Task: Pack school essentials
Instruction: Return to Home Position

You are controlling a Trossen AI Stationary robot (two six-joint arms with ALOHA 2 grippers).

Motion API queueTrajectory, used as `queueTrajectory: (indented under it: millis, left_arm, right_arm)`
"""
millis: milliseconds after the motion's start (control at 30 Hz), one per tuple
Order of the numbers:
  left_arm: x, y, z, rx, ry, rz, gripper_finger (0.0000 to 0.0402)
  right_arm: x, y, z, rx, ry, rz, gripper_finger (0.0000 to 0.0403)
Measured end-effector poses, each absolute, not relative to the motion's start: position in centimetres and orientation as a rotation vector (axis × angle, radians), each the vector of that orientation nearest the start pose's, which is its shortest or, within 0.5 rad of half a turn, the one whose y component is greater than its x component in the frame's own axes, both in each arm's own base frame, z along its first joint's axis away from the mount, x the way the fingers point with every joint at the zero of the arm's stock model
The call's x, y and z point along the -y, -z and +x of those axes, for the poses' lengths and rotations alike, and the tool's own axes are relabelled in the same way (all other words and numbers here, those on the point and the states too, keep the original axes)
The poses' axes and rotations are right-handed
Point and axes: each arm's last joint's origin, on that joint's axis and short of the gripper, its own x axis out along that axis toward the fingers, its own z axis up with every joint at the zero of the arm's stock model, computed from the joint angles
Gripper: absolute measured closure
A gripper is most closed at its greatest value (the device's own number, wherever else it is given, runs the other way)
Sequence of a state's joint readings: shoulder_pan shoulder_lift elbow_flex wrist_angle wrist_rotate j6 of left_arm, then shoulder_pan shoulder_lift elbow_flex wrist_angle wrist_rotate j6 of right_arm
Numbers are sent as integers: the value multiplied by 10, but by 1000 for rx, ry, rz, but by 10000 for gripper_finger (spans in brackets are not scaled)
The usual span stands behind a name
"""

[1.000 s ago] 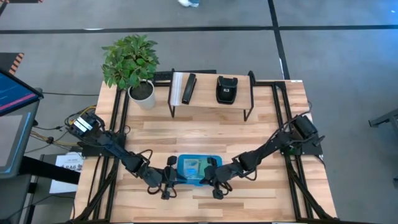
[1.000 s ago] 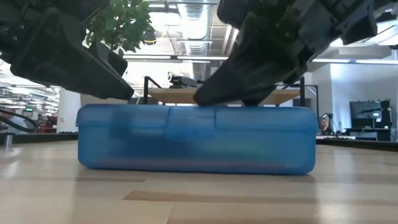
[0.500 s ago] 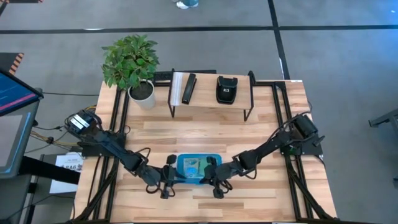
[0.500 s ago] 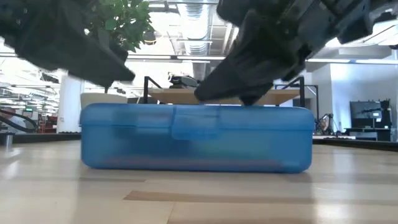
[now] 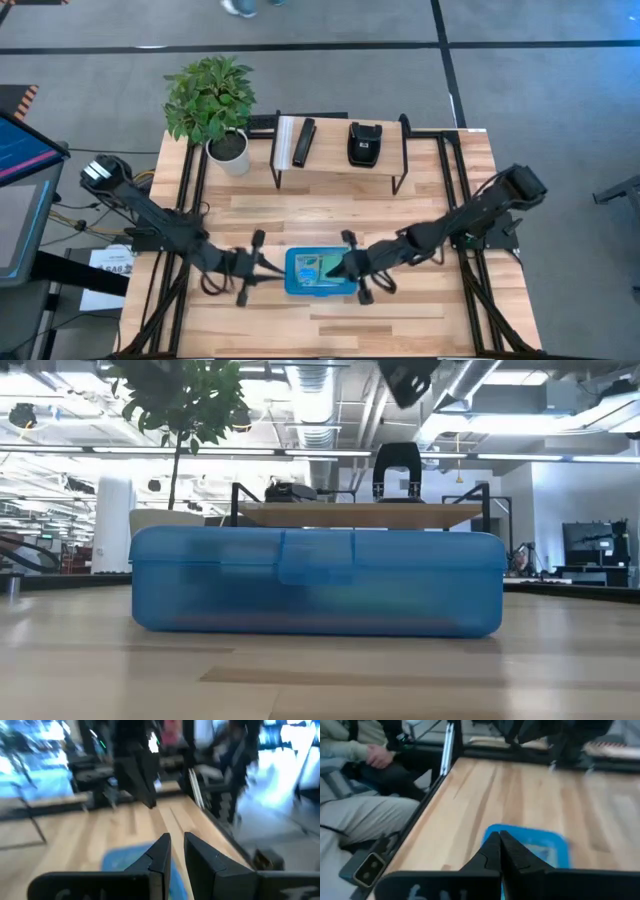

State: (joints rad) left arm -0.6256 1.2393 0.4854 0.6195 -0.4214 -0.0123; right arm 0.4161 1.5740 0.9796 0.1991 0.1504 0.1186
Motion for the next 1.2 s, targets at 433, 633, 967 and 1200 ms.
queueTrajectory:
  millis: [433,633,967,1200]
  left_arm:
    - [72,-209,202,147,129,-34,358]
    - [41,-233,194,246,133,-42,358]
    - [25,-256,137,206,-18,0,358]
    - [26,-254,106,156,-31,-14,370]
  right_arm:
    - [-74,-243,249,-107,-136,54,392]
    - [-61,-245,220,-30,-123,42,392]
    - [-51,-242,181,45,-99,14,392]
    - [-43,-230,160,78,-57,21,392]
